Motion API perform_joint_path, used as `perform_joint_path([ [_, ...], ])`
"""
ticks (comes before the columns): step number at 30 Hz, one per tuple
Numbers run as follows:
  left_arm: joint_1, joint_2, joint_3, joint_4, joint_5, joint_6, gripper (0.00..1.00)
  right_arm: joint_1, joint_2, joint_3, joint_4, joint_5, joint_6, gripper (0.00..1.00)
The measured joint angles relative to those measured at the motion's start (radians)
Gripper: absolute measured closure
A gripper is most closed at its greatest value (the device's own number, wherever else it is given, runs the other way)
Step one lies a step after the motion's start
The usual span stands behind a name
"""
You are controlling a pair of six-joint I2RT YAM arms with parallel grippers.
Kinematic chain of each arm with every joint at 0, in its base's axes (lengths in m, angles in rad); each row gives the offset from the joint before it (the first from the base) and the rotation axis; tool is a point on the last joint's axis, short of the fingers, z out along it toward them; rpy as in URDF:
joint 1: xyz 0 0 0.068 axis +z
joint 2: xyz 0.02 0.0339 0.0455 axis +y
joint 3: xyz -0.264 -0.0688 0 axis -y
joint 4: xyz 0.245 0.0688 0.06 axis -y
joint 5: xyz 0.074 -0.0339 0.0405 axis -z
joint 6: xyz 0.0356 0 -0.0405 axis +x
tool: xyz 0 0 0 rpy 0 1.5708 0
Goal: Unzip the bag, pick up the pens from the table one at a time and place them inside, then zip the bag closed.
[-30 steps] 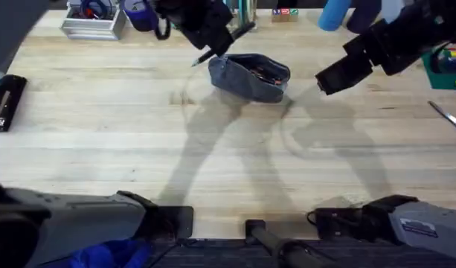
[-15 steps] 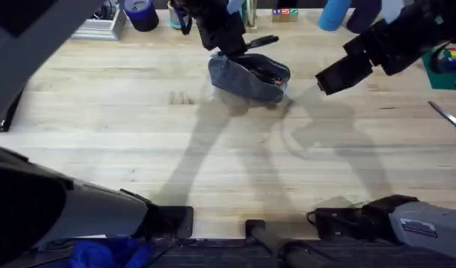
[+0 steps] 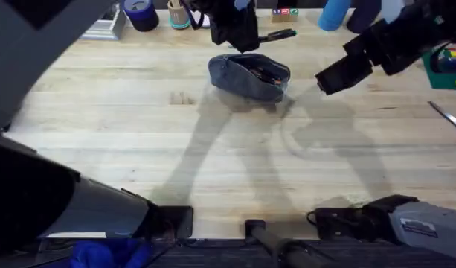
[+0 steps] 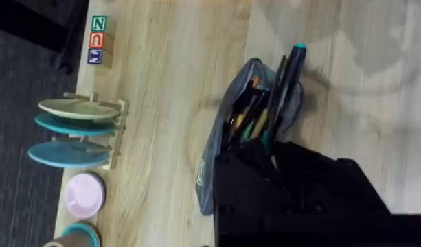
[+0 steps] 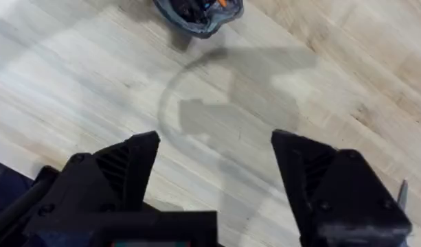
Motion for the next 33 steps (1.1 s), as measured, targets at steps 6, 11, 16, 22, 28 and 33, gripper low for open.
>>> perform_joint_path([
  [6,0.000,0.042,0.000,0.030,0.021,0.014,0.960,0.000,0.000,0.000,0.000,0.000,0.000,0.005],
  [11,0.000,0.065,0.000,0.053,0.027,0.017,0.960,0.000,0.000,0.000,0.000,0.000,0.000,0.005],
  [16,0.000,0.135,0.000,0.073,0.031,0.042,0.959,0.000,0.000,0.000,0.000,0.000,0.000,0.005],
  [22,0.000,0.180,0.000,0.083,0.031,0.061,0.960,0.000,0.000,0.000,0.000,0.000,0.000,0.006],
  [28,0.000,0.226,0.000,0.083,0.030,0.068,0.960,0.000,0.000,0.000,0.000,0.000,0.000,0.005],
  [33,0.000,0.271,0.000,0.084,0.016,0.079,0.960,0.000,0.000,0.000,0.000,0.000,0.000,0.006],
])
